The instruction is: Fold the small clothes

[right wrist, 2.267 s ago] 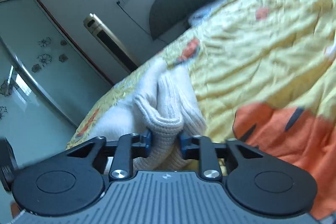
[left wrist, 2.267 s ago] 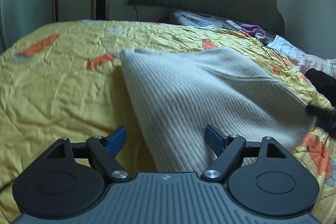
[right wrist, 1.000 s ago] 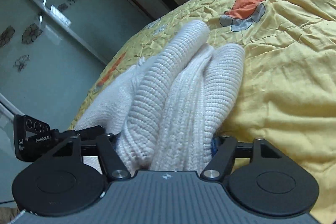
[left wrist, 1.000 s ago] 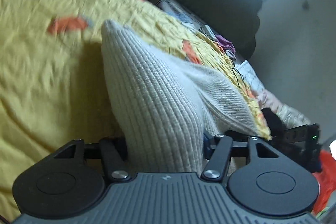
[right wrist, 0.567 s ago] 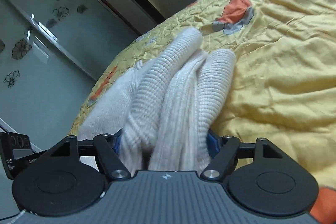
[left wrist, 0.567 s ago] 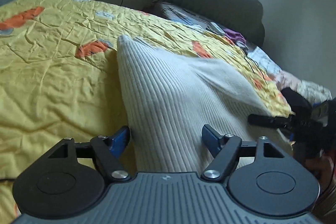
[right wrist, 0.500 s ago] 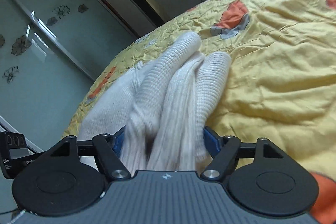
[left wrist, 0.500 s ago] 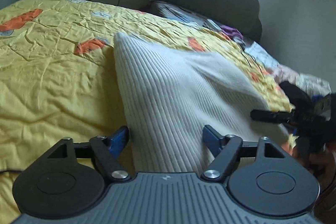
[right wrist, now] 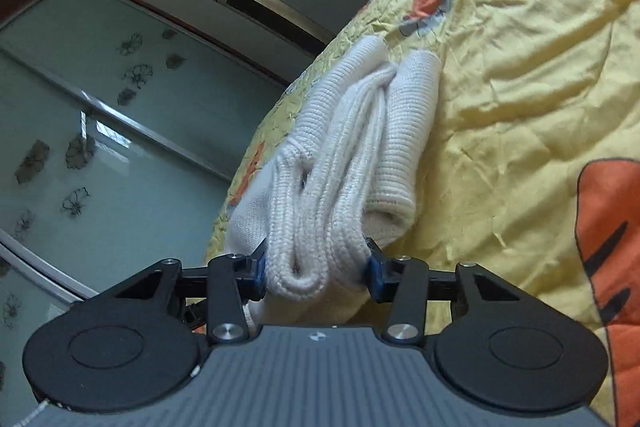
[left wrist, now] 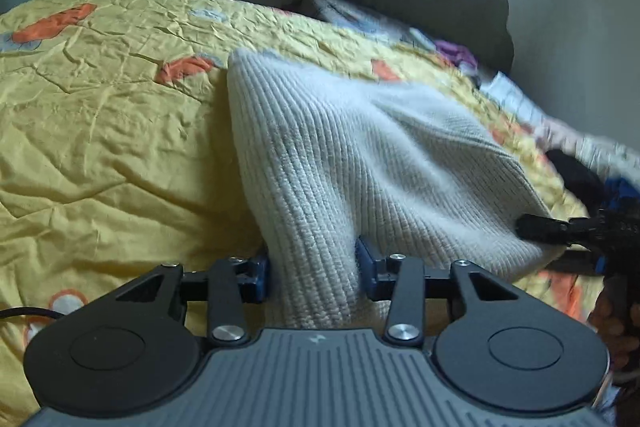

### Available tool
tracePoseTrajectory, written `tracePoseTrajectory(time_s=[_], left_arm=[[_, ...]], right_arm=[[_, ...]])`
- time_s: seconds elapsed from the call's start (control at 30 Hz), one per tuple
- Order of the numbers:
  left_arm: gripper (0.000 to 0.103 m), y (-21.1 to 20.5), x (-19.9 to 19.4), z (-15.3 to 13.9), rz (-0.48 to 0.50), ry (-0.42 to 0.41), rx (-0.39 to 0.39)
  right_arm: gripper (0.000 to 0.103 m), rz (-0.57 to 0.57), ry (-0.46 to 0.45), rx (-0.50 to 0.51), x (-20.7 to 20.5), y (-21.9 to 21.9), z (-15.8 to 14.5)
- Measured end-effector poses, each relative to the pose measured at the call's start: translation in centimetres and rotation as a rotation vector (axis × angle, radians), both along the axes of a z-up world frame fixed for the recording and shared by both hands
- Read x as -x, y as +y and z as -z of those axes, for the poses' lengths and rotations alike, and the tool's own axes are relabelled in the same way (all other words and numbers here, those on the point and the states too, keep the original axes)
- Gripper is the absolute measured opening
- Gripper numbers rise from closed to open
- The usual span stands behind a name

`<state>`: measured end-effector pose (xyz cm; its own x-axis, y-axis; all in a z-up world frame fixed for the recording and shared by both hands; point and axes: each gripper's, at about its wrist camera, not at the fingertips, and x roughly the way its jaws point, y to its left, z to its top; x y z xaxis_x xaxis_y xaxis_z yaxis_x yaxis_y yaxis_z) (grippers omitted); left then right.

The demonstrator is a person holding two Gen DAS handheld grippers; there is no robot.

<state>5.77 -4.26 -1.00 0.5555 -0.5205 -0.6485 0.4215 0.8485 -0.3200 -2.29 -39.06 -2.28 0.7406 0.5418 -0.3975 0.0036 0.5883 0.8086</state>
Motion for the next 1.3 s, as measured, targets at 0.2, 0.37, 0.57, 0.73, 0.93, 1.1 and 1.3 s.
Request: tracePoseTrajectory(time_s=[0.2, 0.37, 0.57, 0.73, 0.93, 1.1, 1.3], left_arm=[[0.063, -1.3, 2.5, -1.0, -0.015, -0.119, -0.127], [0.075, -2.4, 3.1, -1.3, -0.061, -0.161, -0.204], [0.081, -3.0, 4.4, -0.4, -0.125, -0.21, -0.249], [0.082, -3.7, 5.1, -0.2, -0.144, -0.252, -0.28], [0.083, -3.6, 5.2, 0.0, -0.158, -0.244, -0.271], [0.083, -3.8, 5.6, 0.2, -0.162, -0.262, -0.285], [0.084, -3.9, 5.9, 0.3, -0.167, -0.278, -0.293]], right_arm=[[0.063, 0.092, 0.012, 0.431, 2.2, 1.9, -1.5], [0.062, 0.147, -0.169, 0.649, 4.2, 5.8, -6.0], [0.058, 0.038, -0.164, 0.694, 2.1, 9.7, -4.2], [0.056, 0.115, -0.097, 0.746, 1.7, 8.5, -2.2], [0.059, 0.108, -0.119, 0.843, 1.9, 10.2, -1.7], [0.065, 0.114, -0.131, 0.875, 1.9, 11.0, -1.6], [0.071, 0.11, -0.141, 0.867, 2.2, 11.1, -1.5]])
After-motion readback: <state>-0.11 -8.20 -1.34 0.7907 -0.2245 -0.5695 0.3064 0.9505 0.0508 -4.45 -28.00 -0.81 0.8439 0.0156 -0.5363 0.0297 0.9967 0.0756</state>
